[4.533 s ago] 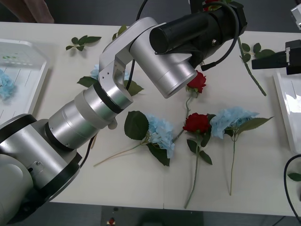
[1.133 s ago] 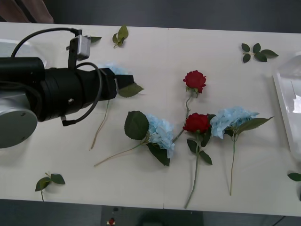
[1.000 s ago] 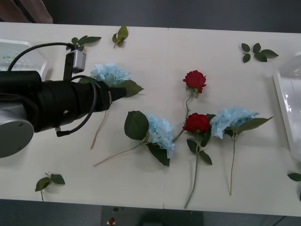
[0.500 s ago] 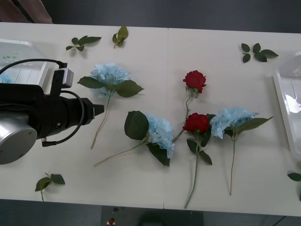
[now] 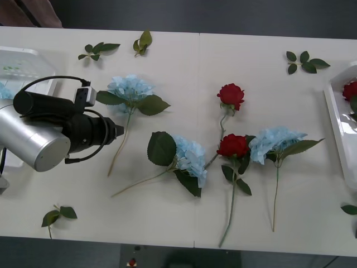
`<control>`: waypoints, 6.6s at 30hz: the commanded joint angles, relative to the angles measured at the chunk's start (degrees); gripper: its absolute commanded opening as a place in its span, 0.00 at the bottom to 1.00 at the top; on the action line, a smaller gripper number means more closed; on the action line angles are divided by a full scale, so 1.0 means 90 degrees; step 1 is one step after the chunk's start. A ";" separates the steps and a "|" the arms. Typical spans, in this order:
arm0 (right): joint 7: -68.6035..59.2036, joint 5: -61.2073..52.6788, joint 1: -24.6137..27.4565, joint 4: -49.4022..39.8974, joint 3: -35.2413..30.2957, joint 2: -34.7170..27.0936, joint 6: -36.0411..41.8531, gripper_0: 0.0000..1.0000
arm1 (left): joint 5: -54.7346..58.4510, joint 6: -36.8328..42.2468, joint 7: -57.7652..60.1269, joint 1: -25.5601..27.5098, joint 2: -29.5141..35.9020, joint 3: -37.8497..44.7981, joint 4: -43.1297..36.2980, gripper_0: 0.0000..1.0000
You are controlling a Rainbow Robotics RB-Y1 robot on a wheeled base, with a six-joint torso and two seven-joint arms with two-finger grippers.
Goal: Put the red flowers into the right box and the blue flowers into the left box
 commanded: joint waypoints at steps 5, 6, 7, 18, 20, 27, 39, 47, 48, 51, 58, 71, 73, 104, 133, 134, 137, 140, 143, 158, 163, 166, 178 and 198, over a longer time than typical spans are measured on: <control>-0.0362 -0.0214 -0.0070 -0.1355 -0.0258 0.0364 0.0722 1.00 | -0.0261 -0.0342 -0.0188 -0.0789 -0.0189 -0.0418 0.0926 1.00; -0.0509 -0.0184 -0.0070 -0.1550 -0.0307 0.0471 0.0878 1.00 | -0.0261 -0.0420 -0.0178 -0.0887 -0.0218 -0.0487 0.1082 1.00; -0.0577 -0.0175 -0.0080 -0.1648 -0.0317 0.0520 0.0957 1.00 | -0.0271 -0.0449 -0.0178 -0.0936 -0.0228 -0.0516 0.1160 1.00; -0.2257 0.0265 0.0291 -0.3748 0.0084 0.1389 0.1767 1.00 | -0.0271 -0.1562 -0.0207 -0.1736 -0.0531 -0.1121 0.2625 1.00; -0.2481 0.0431 0.0418 -0.4080 0.0250 0.1506 0.1767 1.00 | -0.0310 -0.1611 -0.0227 -0.1873 -0.0570 -0.1219 0.2781 1.00; -0.3175 0.0655 0.0818 -0.4773 0.0963 0.1711 0.1767 1.00 | -0.0515 -0.1758 -0.0236 -0.2205 -0.0677 -0.1454 0.3094 1.00; -0.3712 0.1749 0.0975 -0.4861 0.2545 0.1731 0.1709 1.00 | -0.0613 -0.1934 -0.0305 -0.2430 -0.0824 -0.1659 0.3474 1.00; -0.3849 0.2579 0.0975 -0.4783 0.3472 0.1731 0.1484 1.00 | -0.0672 -0.2129 -0.0344 -0.2635 -0.1019 -0.1688 0.3933 1.00; -0.3858 0.2608 0.0975 -0.4753 0.3521 0.1731 0.1445 1.00 | -0.0672 -0.2129 -0.0344 -0.2645 -0.1019 -0.1688 0.3933 1.00; -0.3858 0.2882 0.0975 -0.4646 0.3775 0.1731 0.1289 1.00 | -0.0672 -0.2129 -0.0354 -0.2635 -0.1029 -0.1766 0.3953 1.00; -0.3858 0.3058 0.0975 -0.4197 0.4088 0.1731 0.0869 1.00 | -0.0672 -0.2129 -0.0344 -0.2645 -0.1029 -0.1873 0.4031 0.87; -0.3878 0.3507 0.0955 -0.3669 0.4527 0.1887 0.0322 1.00 | -0.0652 -0.2129 -0.0324 -0.2635 -0.1048 -0.1873 0.4051 0.00; -0.3878 0.3595 0.0965 -0.3640 0.4527 0.1946 0.0322 1.00 | -0.0652 -0.2129 -0.0315 -0.2635 -0.1048 -0.1893 0.4051 0.00; -0.3644 0.3155 0.0877 -0.3982 0.3775 0.1995 0.0322 0.00 | 0.0803 0.1836 -0.0500 -0.2586 0.0426 0.0451 0.0496 0.00; 0.0644 -0.0712 -0.0217 -0.4812 0.1119 0.2737 0.1689 0.00 | 0.1448 -0.0029 -0.2609 0.0998 0.2438 0.3820 0.1287 0.00; 0.0702 -0.0829 -0.0275 -0.4744 0.1060 0.2776 0.1738 0.00 | 0.1438 -0.0117 -0.2629 0.1047 0.2438 0.3820 0.1326 0.00; 0.0976 -0.1415 -0.0578 -0.4421 0.0884 0.2883 0.1914 0.00 | 0.1428 -0.0420 -0.2727 0.1252 0.2428 0.3771 0.1560 0.00; 0.1054 -0.1981 -0.0851 -0.4060 0.0855 0.2883 0.1923 0.00 | 0.1242 -0.0703 -0.2795 0.1291 0.2428 0.3459 0.1814 0.00; 0.1054 -0.2518 -0.1096 -0.3777 0.0845 0.2883 0.1914 0.00 | 0.1047 -0.1035 -0.2824 0.1291 0.2428 0.3175 0.2107 0.01; 0.0878 -0.4179 -0.2326 -0.2625 0.1158 0.3059 0.1709 0.00 | 0.1145 -0.2187 -0.2951 0.1379 0.2428 0.2931 0.2488 1.00; 0.0839 -0.4511 -0.2492 -0.2507 0.1539 0.3098 0.1289 0.00 | 0.1877 -0.2305 -0.2990 0.1535 0.2428 0.3283 0.2195 1.00; 0.0810 -0.4706 -0.2580 -0.2507 0.1861 0.3127 0.0927 0.00 | 0.2551 -0.2305 -0.3000 0.1643 0.2428 0.3546 0.1775 1.00; 0.0790 -0.4892 -0.2873 -0.2517 0.2261 0.3479 0.0595 0.00 | 0.5071 -0.2305 -0.2688 0.1652 0.2106 0.4015 0.0125 1.00; 0.0858 -0.4843 -0.2863 -0.2517 0.2310 0.3479 0.0595 0.00 | 0.6985 -0.2373 -0.2600 0.0500 0.1100 0.2951 -0.1682 1.00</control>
